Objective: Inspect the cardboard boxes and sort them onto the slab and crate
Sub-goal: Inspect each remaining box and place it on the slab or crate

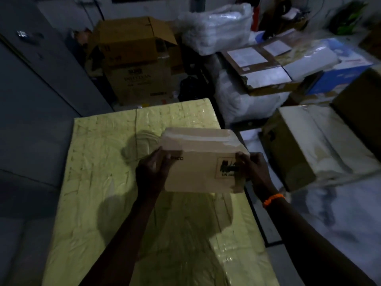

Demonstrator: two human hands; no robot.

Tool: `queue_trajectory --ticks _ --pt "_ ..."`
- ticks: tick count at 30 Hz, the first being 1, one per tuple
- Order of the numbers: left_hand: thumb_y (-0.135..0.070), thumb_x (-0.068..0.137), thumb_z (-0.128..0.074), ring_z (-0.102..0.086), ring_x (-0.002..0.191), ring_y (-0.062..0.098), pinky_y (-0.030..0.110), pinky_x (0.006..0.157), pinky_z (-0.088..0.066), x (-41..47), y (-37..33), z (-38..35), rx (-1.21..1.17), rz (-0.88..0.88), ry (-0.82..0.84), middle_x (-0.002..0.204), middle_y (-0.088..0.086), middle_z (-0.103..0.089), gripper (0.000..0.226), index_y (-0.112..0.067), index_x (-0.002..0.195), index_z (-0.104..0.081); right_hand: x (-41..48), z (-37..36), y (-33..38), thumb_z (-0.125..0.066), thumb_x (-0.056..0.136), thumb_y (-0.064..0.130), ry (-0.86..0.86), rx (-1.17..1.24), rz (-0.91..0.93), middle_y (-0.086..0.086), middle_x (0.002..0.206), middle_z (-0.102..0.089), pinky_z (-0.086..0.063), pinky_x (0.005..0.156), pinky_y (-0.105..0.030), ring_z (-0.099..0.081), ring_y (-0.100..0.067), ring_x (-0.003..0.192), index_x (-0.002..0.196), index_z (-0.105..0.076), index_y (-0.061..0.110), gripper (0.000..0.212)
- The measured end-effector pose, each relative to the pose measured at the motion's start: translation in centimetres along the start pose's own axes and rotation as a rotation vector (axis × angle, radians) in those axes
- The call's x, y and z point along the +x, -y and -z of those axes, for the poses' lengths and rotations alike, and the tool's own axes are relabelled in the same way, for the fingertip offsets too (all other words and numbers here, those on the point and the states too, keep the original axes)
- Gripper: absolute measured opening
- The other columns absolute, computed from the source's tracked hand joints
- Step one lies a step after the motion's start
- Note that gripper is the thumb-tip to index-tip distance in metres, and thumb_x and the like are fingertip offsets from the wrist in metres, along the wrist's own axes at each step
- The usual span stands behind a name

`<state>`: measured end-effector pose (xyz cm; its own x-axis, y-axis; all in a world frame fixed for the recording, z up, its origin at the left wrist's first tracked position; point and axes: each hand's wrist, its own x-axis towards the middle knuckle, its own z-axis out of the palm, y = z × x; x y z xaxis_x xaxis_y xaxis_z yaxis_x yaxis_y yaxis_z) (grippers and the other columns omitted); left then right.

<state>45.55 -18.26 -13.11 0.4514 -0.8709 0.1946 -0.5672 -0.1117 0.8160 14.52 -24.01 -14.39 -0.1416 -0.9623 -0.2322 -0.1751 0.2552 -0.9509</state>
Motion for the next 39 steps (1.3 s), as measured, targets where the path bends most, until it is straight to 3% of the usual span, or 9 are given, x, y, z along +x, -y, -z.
queue_trajectory --ticks 3,5,9,13,15,19,24,30,39 --pt "-0.065 0.09 -0.057 -0.064 0.112 0.012 0.029 0.09 -0.054 -3.1 -3.7 1.7 -0.011 -0.041 0.016 0.122 -0.001 -0.071 0.054 -0.03 0.13 -0.068 -6.0 3.4 0.9 -0.074 0.095 0.034 -0.094 0.082 -0.017 -0.005 0.093 -0.072 -0.058 0.06 -0.027 -0.072 -0.002 0.076 0.104 -0.058 0.004 0.035" --pt "-0.064 0.091 -0.056 -0.064 0.108 0.01 0.027 0.086 -0.052 -5.8 -6.4 2.3 0.006 -0.101 0.03 0.117 0.0 -0.072 0.052 -0.03 0.128 -0.069 -9.7 6.2 0.7 -0.077 0.092 0.044 -0.145 0.091 -0.034 -0.004 0.09 -0.076 -0.06 0.065 -0.038 -0.076 -0.011 0.081 0.101 -0.063 0.008 0.04" --pt "-0.064 0.093 -0.055 -0.069 0.098 0.009 0.037 0.084 -0.058 -12.3 -12.1 2.5 -0.046 -0.123 0.023 0.109 -0.007 -0.075 0.05 -0.029 0.126 -0.068 -18.5 12.6 -0.4 -0.069 0.099 0.034 -0.21 0.147 0.029 0.004 0.087 -0.077 -0.055 0.059 -0.027 -0.075 -0.013 0.08 0.1 -0.065 0.004 0.03" --pt "-0.05 0.094 -0.064 -0.07 0.088 -0.004 0.017 0.077 -0.057 -19.9 -17.5 0.7 -0.17 -0.085 0.055 0.107 -0.005 -0.077 0.04 -0.024 0.124 -0.071 -26.7 19.9 -3.0 -0.073 0.095 0.041 -0.434 0.235 -0.028 -0.002 0.104 -0.074 -0.058 0.075 -0.04 -0.073 -0.019 0.095 0.109 -0.062 0.014 0.033" --pt "-0.045 0.096 -0.065 -0.07 0.089 -0.002 0.014 0.074 -0.054 -23.3 -19.7 -0.7 -0.193 -0.115 0.104 0.107 -0.005 -0.077 0.037 -0.023 0.125 -0.072 -29.6 23.4 -4.6 -0.071 0.096 0.037 -0.531 0.249 -0.043 0.002 0.104 -0.073 -0.056 0.077 -0.039 -0.072 -0.016 0.094 0.113 -0.062 0.014 0.03" --pt "-0.04 0.096 -0.065 -0.071 0.096 0.006 0.031 0.085 -0.058 -27.5 -25.0 -3.2 -0.192 -0.213 0.187 0.106 -0.001 -0.078 0.032 -0.021 0.119 -0.076 -33.7 28.6 -5.8 -0.071 0.098 0.032 -0.693 0.338 -0.046 0.001 0.098 -0.073 -0.054 0.075 -0.034 -0.071 -0.014 0.088 0.106 -0.067 0.015 0.019" --pt "-0.032 0.096 -0.068 -0.07 0.095 -0.001 0.02 0.08 -0.055 -30.1 -29.9 -4.7 -0.334 -0.31 0.237 0.107 -0.006 -0.077 0.029 -0.021 0.122 -0.074 -35.2 33.8 -5.2 -0.074 0.095 0.039 -0.834 0.316 0.06 -0.002 0.105 -0.073 -0.06 0.076 -0.04 -0.073 -0.016 0.093 0.113 -0.062 0.016 0.032" --pt "-0.055 0.081 -0.074 -0.075 0.092 0.02 0.055 0.085 -0.06 -31.1 -26.5 -9.9 -0.482 0.038 0.519 0.092 -0.002 -0.079 0.023 -0.036 0.094 -0.079 -33.0 37.9 -7.1 -0.081 0.085 0.044 -0.844 0.193 0.093 -0.004 0.111 -0.072 -0.062 0.082 -0.048 -0.072 -0.022 0.102 0.115 -0.06 0.022 0.043" --pt "-0.041 0.078 -0.083 -0.075 0.085 0.02 0.05 0.078 -0.062 -33.2 -19.4 -12.2 -0.372 0.2 0.667 0.086 -0.002 -0.078 0.02 -0.026 0.089 -0.077 -35.2 37.6 -14.0 -0.081 0.086 0.006 -0.755 0.149 -0.073 -0.009 0.112 -0.07 -0.058 0.08 -0.027 -0.07 -0.016 0.101 0.116 -0.061 0.008 0.035"
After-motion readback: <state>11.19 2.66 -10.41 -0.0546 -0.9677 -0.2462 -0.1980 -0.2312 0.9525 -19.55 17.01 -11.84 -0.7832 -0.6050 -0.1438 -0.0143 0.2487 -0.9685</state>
